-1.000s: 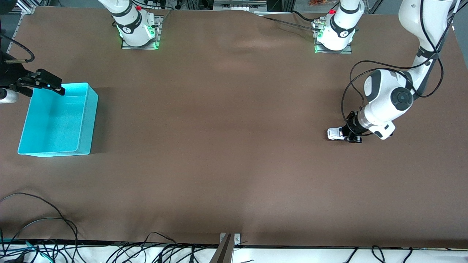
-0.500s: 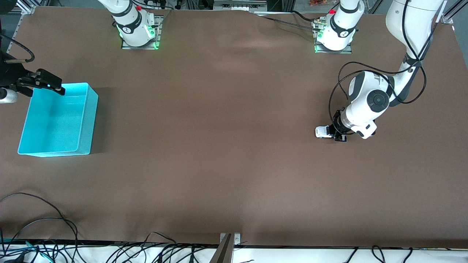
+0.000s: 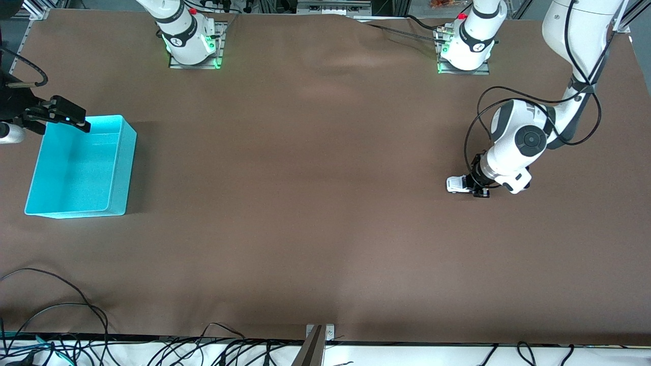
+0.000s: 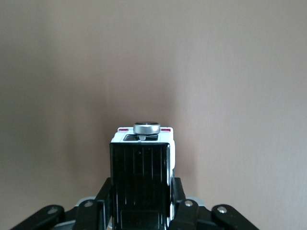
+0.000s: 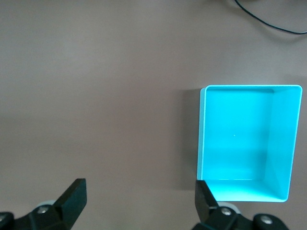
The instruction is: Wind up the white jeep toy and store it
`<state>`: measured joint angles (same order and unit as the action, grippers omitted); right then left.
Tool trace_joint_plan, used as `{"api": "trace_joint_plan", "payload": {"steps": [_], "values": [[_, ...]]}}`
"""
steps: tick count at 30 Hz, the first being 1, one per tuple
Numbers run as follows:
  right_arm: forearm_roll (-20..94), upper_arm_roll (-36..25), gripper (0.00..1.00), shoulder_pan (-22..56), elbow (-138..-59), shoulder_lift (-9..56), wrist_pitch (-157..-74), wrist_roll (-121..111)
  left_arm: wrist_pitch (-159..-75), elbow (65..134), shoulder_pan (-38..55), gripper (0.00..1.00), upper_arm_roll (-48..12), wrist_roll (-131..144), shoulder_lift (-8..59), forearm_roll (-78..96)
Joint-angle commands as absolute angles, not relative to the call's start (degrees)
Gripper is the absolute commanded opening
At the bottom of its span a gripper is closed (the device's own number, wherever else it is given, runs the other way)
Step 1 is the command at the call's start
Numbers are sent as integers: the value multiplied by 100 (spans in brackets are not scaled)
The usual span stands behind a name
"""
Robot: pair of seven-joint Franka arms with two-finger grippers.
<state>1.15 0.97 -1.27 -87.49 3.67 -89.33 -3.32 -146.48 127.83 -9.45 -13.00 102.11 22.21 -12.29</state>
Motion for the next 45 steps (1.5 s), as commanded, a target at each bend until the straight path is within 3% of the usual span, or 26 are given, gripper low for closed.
{"api": "trace_joint_plan", "payload": {"steps": [1, 18, 23, 28, 32, 36, 39, 45], "values": [[211, 97, 100, -149, -8648, 369, -8859, -387, -14845, 12613, -1283, 25, -1266, 10327, 2654, -1784], [211, 88, 100, -158, -8648, 369, -8859, -387, -14854, 12419, -1986, 29, -1266, 10248, 2900, -2452], [202, 88, 100, -158, -8648, 378, -8859, -396, -14854, 12410, -2214, 34, -1274, 10248, 2962, -2820], [211, 97, 100, -158, -8648, 369, -8851, -404, -14862, 12384, -2364, 46, -1274, 10239, 2988, -2988], [211, 97, 100, -158, -8648, 369, -8859, -404, -14862, 12287, -2391, 74, -1274, 10239, 3067, -3067], [202, 88, 100, -158, -8648, 369, -8851, -404, -14854, 12208, -2426, 84, -1274, 10248, 3094, -3138], [202, 88, 100, -158, -8648, 369, -8851, -413, -14854, 12138, -2478, 100, -1274, 10239, 3085, -3138], [202, 88, 100, -167, -8648, 369, -8851, -413, -14766, 11892, -2610, 100, -1309, 10248, 2980, -3103]]}}
